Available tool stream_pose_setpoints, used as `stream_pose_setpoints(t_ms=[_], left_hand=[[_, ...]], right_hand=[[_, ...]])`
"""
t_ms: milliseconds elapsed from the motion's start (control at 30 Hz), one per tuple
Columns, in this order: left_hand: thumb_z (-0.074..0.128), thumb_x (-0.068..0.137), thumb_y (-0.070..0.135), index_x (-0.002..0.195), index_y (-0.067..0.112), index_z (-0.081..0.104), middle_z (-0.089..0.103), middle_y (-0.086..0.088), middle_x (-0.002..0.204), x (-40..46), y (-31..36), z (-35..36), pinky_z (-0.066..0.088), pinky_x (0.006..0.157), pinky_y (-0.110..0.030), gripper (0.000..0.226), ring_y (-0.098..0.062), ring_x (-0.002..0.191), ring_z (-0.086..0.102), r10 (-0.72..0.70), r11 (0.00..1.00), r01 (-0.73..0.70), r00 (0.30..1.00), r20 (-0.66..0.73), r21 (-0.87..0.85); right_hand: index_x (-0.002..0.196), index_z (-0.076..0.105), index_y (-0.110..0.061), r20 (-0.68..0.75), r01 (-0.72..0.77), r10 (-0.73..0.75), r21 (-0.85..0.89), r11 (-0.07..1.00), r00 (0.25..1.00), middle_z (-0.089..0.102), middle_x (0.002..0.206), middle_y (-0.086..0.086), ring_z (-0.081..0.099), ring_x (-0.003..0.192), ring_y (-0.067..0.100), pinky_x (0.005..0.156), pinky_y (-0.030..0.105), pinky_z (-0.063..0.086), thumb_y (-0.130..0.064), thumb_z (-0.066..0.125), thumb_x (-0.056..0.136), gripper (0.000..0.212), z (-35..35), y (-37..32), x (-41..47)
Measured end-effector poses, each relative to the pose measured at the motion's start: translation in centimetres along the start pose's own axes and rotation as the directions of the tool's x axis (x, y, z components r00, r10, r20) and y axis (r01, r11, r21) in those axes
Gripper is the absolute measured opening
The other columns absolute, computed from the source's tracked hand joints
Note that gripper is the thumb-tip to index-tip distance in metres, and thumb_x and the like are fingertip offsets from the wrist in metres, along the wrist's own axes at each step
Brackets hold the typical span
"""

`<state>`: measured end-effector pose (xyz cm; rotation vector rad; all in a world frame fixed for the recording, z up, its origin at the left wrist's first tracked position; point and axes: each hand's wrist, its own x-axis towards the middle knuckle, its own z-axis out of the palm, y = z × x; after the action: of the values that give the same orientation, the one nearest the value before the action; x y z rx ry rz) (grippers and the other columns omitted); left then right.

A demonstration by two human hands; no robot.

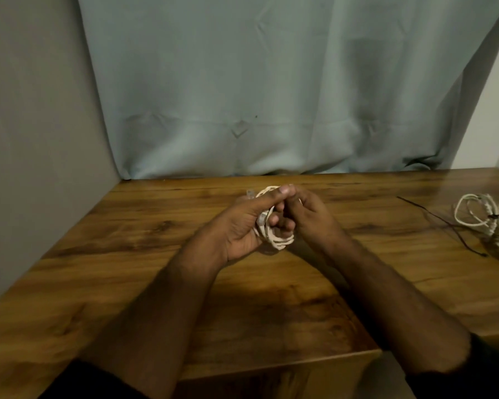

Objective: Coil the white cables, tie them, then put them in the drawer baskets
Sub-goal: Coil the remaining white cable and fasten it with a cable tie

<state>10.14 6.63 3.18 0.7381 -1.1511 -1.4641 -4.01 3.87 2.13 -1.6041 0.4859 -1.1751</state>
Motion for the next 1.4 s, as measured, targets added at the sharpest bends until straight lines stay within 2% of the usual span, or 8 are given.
stream_pose_setpoints(t_ms=[233,433,667,800,933,1067,1233,1400], left_hand=[[0.06,0.103,0.033,0.116,0.014,0.067,0.053,0.005,0.063,1.5,-2.7,0.0,0.055,0.075,-0.036,0.025,-0.013,0.06,0.061,0.058,0.976,-0.02,0.983,-0.174,0.216],[0.055,0.106,0.029,0.088,0.017,0.063,0.054,0.002,0.058,2.8,-4.9,0.6,0.048,0.072,-0.04,0.023,-0.023,0.06,0.057,0.171,0.912,-0.06,0.955,-0.244,0.405],[0.054,0.106,0.027,0.083,0.013,0.062,0.053,0.005,0.049,6.3,-7.5,5.7,0.044,0.058,-0.029,0.028,-0.011,0.043,0.054,0.168,0.887,-0.018,0.943,-0.286,0.461],[0.054,0.106,0.026,0.089,0.008,0.065,0.055,0.005,0.047,9.2,-10.0,11.0,0.043,0.055,-0.028,0.027,-0.011,0.043,0.053,0.15,0.88,-0.04,0.969,-0.195,0.474],[0.055,0.105,0.027,0.089,0.018,0.068,0.056,0.006,0.05,11.6,-11.8,14.7,0.043,0.052,-0.026,0.023,-0.011,0.044,0.053,0.144,0.876,-0.074,0.983,-0.111,0.476],[0.054,0.107,0.025,0.094,0.016,0.069,0.058,0.007,0.054,12.9,-12.0,15.1,0.045,0.051,-0.024,0.021,-0.008,0.048,0.051,0.119,0.92,-0.068,0.987,-0.112,0.385],[0.054,0.107,0.026,0.092,0.02,0.06,0.047,0.006,0.053,12.1,-11.2,14.9,0.049,0.05,-0.024,0.017,-0.006,0.043,0.049,0.077,0.979,-0.042,0.982,-0.173,0.197],[0.054,0.107,0.026,0.092,0.021,0.059,0.046,0.003,0.058,12.4,-11.1,14.7,0.049,0.056,-0.029,0.016,-0.008,0.044,0.05,0.075,0.983,-0.035,0.971,-0.226,0.177]], right_hand=[[0.095,0.069,-0.02,-0.211,-0.07,0.005,-0.301,0.951,0.977,0.061,0.074,0.008,0.054,0.066,0.024,0.055,0.04,0.047,-0.057,0.06,0.097,0.038,-3.0,3.3,1.6],[0.101,0.07,-0.004,-0.287,-0.133,-0.01,-0.473,0.871,0.958,0.068,0.074,0.009,0.056,0.049,0.006,0.049,0.024,0.044,-0.034,0.055,0.106,0.034,-3.9,3.6,0.8],[0.083,0.064,-0.018,-0.349,-0.237,0.117,-0.326,0.915,0.93,0.065,0.053,-0.008,0.059,0.049,0.001,0.054,0.021,0.047,-0.023,0.043,0.111,0.035,-7.8,0.8,-3.6],[0.103,0.073,-0.016,-0.49,-0.278,0.093,-0.319,0.906,0.867,0.078,0.087,0.011,0.075,0.08,0.027,0.08,0.052,0.061,-0.045,0.05,0.102,0.037,-13.6,0.8,-5.4],[0.088,0.069,-0.02,-0.672,-0.367,0.02,-0.379,0.849,0.74,0.076,0.078,0.012,0.074,0.076,0.034,0.077,0.058,0.059,-0.06,0.043,0.094,0.049,-17.6,1.2,-6.1],[0.104,0.075,-0.006,-0.761,-0.557,-0.165,-0.586,0.588,0.627,0.071,0.111,0.023,0.065,0.107,0.04,0.096,0.046,0.051,-0.055,0.021,0.102,0.073,-17.7,0.2,-5.4],[0.126,0.067,-0.024,-0.894,-0.827,-0.154,-0.448,0.339,0.421,0.046,0.142,0.014,0.043,0.131,0.034,0.105,0.044,0.037,-0.037,0.047,0.102,0.034,-19.6,0.0,-4.9],[0.137,0.057,-0.019,-0.905,-0.885,-0.057,-0.425,0.189,0.422,0.032,0.154,0.024,0.034,0.14,0.04,0.115,0.044,0.027,-0.035,0.047,0.101,0.04,-19.8,0.6,-4.6]])
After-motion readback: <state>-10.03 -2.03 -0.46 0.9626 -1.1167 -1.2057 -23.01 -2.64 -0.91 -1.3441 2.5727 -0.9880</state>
